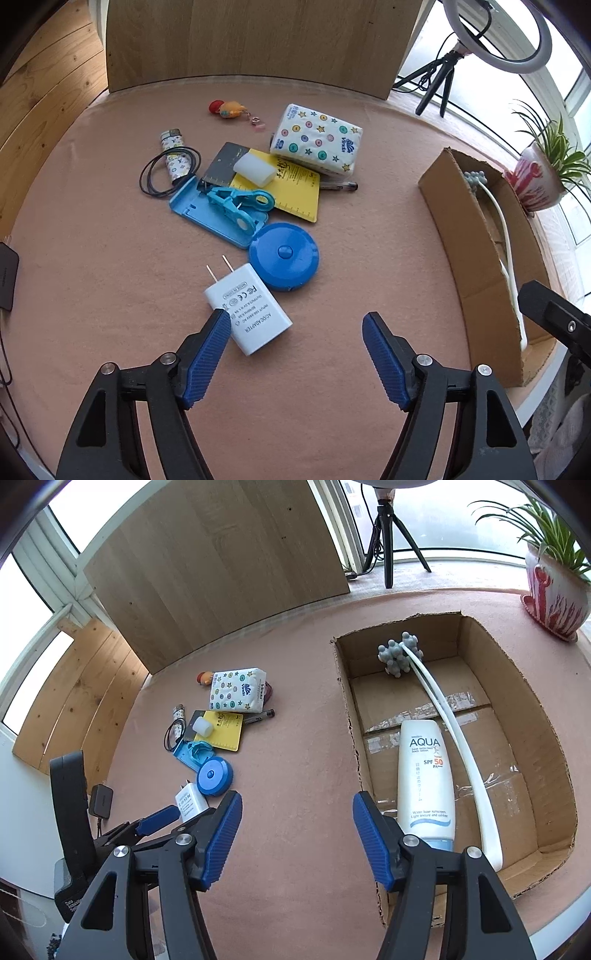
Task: Organize objects
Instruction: 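Move the left tool to the white AC adapter and close on it, then lift the AC adapter with the left gripper while the right gripper grasps the blue tape measure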
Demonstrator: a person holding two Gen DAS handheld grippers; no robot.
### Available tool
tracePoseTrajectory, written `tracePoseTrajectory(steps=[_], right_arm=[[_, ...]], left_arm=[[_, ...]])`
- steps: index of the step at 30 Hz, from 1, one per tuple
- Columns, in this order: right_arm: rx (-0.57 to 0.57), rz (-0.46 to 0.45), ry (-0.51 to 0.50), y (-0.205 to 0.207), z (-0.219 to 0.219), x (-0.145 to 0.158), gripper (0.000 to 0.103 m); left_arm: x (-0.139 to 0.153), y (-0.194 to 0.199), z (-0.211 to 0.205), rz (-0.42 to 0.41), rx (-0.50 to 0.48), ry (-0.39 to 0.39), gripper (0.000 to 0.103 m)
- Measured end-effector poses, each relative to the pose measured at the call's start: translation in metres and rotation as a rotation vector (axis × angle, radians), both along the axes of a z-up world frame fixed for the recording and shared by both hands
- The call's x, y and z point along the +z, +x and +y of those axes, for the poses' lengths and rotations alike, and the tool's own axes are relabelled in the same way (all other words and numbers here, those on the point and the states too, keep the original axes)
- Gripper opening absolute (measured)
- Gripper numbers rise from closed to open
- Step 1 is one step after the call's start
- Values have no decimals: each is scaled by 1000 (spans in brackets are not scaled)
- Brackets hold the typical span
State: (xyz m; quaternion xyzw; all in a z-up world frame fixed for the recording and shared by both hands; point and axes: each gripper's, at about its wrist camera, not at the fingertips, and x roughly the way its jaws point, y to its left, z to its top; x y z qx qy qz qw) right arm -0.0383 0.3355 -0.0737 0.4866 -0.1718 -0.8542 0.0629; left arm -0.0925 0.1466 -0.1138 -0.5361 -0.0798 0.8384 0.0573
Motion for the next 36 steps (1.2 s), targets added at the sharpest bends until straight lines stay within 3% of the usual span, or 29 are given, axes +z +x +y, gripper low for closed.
tracePoseTrajectory(steps=[12, 17, 22, 33, 35, 36], right_arm=[[98, -36, 90, -19, -36, -13, 59], [145, -76, 86, -36, -56, -24, 59], [193, -100, 88, -56, -76, -31, 59], [334, -136, 197, -84, -139, -58, 59], [346, -137, 210, -88, -146, -62, 59], [355, -138, 220, -90, -149, -64, 59]], left_arm=[[-17, -9, -33, -5, 57, -48, 78], [-22, -9, -50, -4, 67, -49, 64], [-21, -6, -67, 7, 84, -36, 39], [-20, 3, -96, -5, 104, -46, 39], [-20, 4, -104, -9, 119, -67, 43], [-21, 3, -106, -17, 120, -70, 51]])
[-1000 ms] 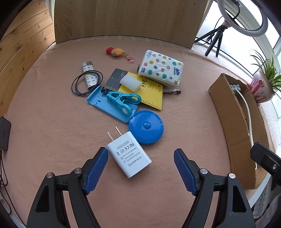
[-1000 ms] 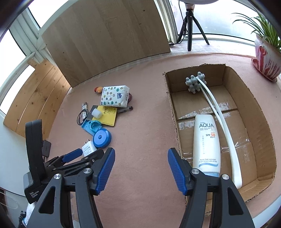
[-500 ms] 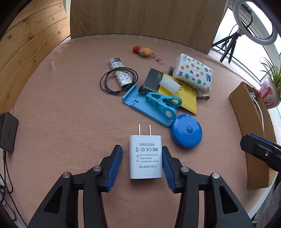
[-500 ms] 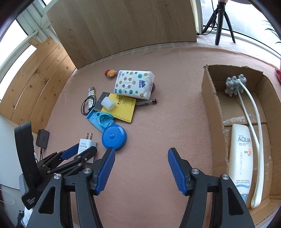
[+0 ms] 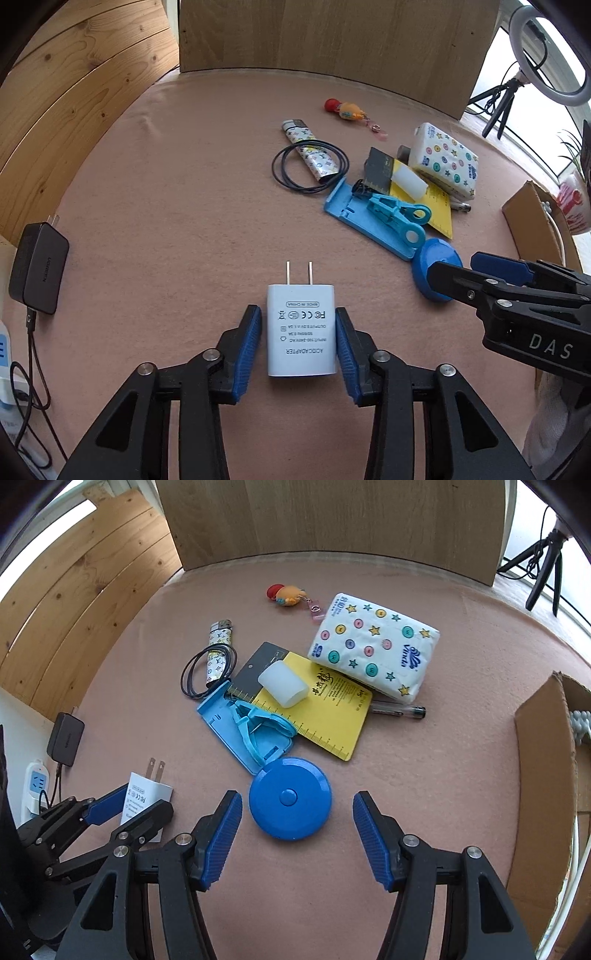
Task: Organize objects
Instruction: 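Lift the AC adapter with the left gripper while the right gripper grasps the blue tape measure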
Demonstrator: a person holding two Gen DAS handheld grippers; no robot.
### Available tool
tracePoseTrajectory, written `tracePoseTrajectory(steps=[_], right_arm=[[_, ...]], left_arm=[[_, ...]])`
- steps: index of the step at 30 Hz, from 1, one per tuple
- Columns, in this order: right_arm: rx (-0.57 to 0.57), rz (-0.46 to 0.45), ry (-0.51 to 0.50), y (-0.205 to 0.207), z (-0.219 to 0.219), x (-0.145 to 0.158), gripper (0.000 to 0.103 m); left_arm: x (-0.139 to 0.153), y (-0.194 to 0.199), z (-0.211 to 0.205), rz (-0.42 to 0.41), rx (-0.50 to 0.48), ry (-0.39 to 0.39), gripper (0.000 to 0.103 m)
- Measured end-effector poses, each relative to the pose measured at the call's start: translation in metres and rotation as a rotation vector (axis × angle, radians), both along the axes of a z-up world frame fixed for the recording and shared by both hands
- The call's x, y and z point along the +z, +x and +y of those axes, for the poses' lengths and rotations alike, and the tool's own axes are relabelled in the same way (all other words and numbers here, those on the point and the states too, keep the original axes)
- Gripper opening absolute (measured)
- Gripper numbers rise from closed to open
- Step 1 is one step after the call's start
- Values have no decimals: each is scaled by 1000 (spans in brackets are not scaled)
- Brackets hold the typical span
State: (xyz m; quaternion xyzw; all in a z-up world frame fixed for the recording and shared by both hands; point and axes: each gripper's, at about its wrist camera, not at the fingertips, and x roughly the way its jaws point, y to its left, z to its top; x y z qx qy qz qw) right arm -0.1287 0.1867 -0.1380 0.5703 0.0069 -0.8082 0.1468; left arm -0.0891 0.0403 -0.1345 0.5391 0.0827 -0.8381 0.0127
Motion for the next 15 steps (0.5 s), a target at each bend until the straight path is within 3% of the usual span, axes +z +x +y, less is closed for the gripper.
tracePoseTrajectory(steps=[3, 4, 11, 15], right_arm=[[20, -2, 29, -4, -8, -7, 59], [25, -4, 38, -5, -10, -10, 59], [53, 29, 93, -1, -16, -12, 59], [55, 45, 116, 4, -13, -12, 49]], left_arm=[[-1, 0, -4, -13, 7, -15, 73], [-2, 0, -5, -18, 8, -18, 75], [-4, 0, -6, 2, 3, -34, 75], [-4, 0, -5, 17, -6, -34, 69]])
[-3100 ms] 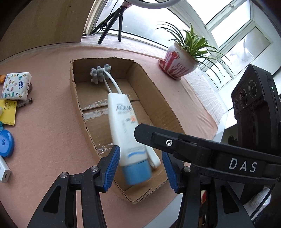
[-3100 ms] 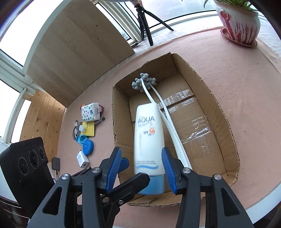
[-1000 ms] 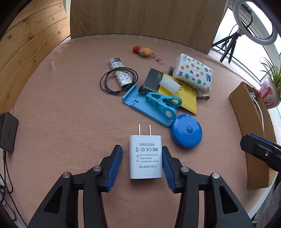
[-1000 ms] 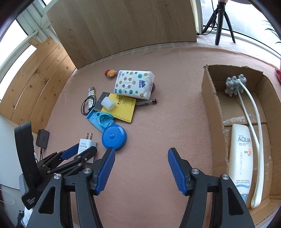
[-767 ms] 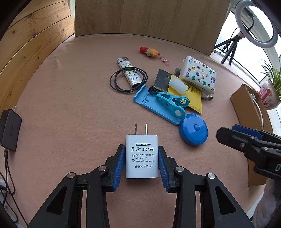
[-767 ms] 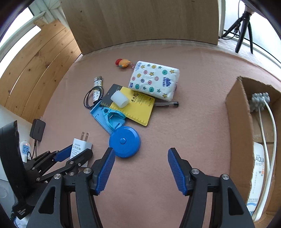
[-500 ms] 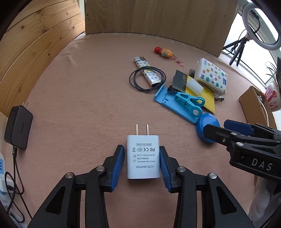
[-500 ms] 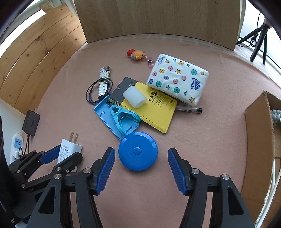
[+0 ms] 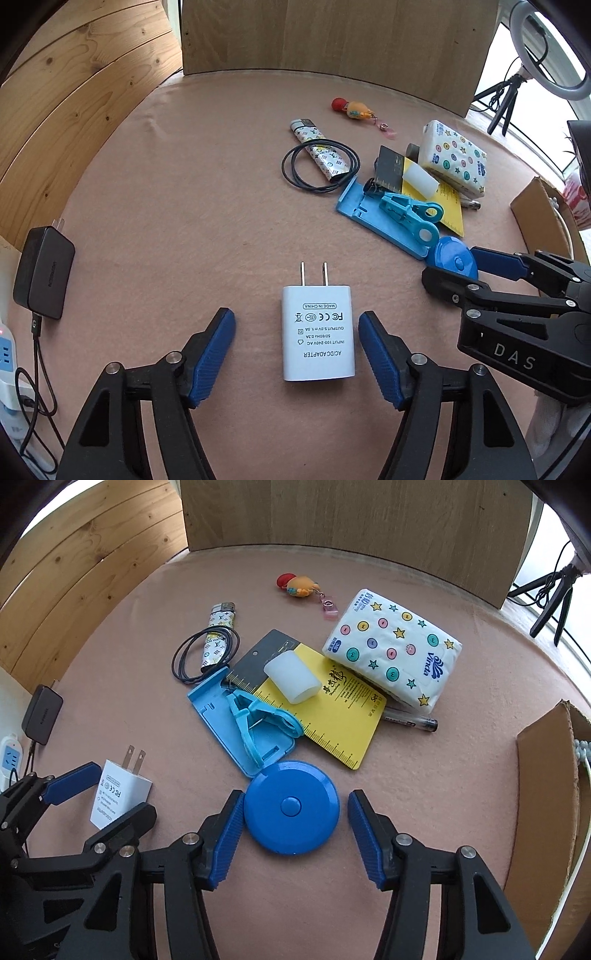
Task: Organize objects
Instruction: 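Lift the AC adapter with the left gripper while the right gripper grasps the blue tape measure, then carry the adapter and tape measure into the box while both grippers open to release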
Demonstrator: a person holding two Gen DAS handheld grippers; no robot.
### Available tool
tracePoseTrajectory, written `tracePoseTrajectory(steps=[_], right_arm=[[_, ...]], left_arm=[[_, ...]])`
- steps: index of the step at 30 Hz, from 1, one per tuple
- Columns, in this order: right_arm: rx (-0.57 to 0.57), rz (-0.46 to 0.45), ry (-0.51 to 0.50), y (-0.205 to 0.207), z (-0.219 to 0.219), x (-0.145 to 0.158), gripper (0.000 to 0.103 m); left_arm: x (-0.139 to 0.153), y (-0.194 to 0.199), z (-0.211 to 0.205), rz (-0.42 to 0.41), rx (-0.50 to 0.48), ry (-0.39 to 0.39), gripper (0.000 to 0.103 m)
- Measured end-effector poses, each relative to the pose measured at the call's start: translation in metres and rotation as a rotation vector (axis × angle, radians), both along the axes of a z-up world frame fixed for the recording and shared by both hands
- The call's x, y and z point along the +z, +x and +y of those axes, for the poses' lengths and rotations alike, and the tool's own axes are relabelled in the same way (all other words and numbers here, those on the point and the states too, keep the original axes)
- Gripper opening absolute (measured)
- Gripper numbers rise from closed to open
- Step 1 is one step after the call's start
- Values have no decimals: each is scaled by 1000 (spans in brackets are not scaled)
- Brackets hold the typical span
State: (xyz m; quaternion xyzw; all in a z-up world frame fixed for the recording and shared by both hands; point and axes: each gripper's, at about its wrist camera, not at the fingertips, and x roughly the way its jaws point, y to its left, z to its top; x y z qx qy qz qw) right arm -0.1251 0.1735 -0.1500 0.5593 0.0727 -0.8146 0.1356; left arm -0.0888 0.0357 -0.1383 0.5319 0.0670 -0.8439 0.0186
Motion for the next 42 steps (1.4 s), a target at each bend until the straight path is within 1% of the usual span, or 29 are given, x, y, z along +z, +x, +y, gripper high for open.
tracePoseTrajectory(steps=[1, 3, 4, 5, 6, 7, 15, 20, 25, 33, 42], right_arm=[[1, 1, 5, 1, 1, 1, 46], [-2, -8, -5, 3, 4, 1, 46], [-5, -11, -11, 5, 5, 1, 46], [-7, -13, -16, 7, 7, 1, 46], [-11, -15, -21, 10, 9, 2, 46], [-16, -17, -28, 13, 12, 2, 46], [-73, -31, -81, 37, 43, 9, 46], [-126, -9, -129, 54, 69, 26, 46], [-169, 36, -170, 69, 95, 51, 46], [-250, 101, -214, 87, 142, 87, 46], [-379, 157, -184, 104, 213, 105, 46]], left_arm=[[1, 0, 1, 4, -2, -3, 65], [2, 1, 1, 9, -2, 3, 58], [2, 1, 1, 13, 0, 8, 51], [3, 1, 2, 14, -2, 15, 47], [3, 2, 3, 14, -4, 18, 40], [3, 2, 3, 14, -5, 19, 39], [5, 6, 15, 11, -23, 70, 39], [9, 5, 29, 7, -50, 108, 39], [22, -1, 47, 29, -92, 132, 39], [55, -14, 99, 91, -198, 148, 39], [82, -37, 173, 145, -335, 170, 39]])
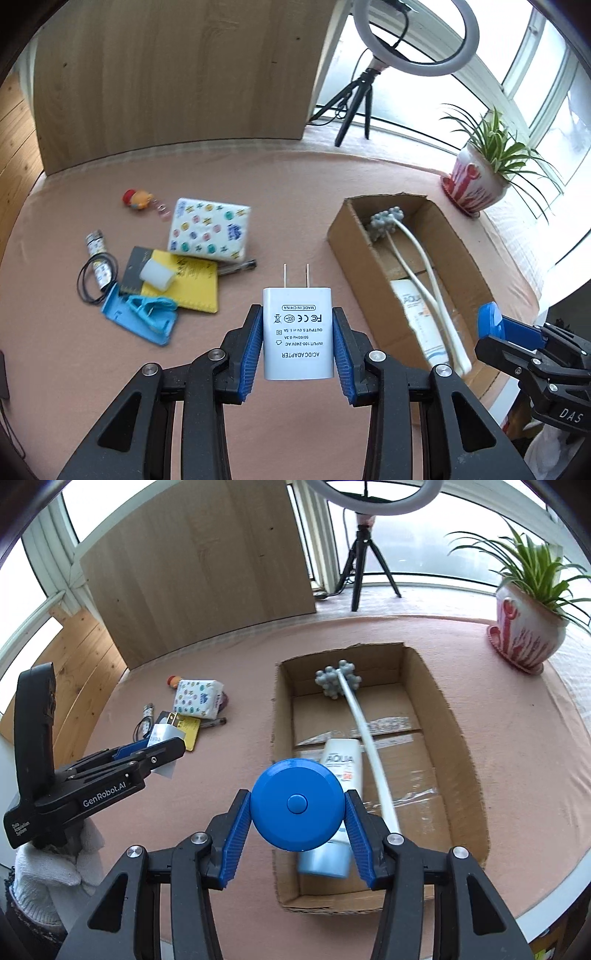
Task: Organize objects
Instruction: 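Carry the adapter and tape measure into the box while both grippers open to release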
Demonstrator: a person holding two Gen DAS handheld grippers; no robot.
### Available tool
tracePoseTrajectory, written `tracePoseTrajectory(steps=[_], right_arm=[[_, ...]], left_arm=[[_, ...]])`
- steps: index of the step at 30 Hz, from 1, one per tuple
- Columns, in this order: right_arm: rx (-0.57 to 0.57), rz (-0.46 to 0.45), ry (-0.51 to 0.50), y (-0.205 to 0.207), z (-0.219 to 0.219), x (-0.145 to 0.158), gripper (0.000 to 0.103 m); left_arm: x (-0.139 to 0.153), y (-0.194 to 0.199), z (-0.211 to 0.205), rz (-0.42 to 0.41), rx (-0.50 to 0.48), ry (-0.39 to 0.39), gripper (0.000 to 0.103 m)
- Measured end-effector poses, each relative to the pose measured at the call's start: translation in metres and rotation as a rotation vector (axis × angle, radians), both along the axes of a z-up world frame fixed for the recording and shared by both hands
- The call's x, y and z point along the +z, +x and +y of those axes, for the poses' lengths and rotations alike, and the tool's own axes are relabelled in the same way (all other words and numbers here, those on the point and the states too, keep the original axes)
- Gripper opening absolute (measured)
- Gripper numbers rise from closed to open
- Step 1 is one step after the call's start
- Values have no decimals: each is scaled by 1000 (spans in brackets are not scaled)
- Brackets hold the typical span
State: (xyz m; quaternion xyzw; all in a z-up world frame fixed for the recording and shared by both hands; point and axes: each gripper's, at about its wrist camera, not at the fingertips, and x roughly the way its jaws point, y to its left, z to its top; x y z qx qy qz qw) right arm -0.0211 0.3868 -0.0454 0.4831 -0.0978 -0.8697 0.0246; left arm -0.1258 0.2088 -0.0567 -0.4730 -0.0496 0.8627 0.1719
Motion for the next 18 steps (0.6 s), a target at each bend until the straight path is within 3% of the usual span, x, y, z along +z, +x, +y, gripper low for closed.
tracePoseTrajectory(steps=[10, 18], right_arm=[[-113, -17, 17, 17, 61, -10, 46], [-130, -34, -2, 17, 72, -22, 46]], left_arm=[[5, -23, 80, 19, -100, 8, 39], [-7, -36, 111, 2, -121, -17, 39]])
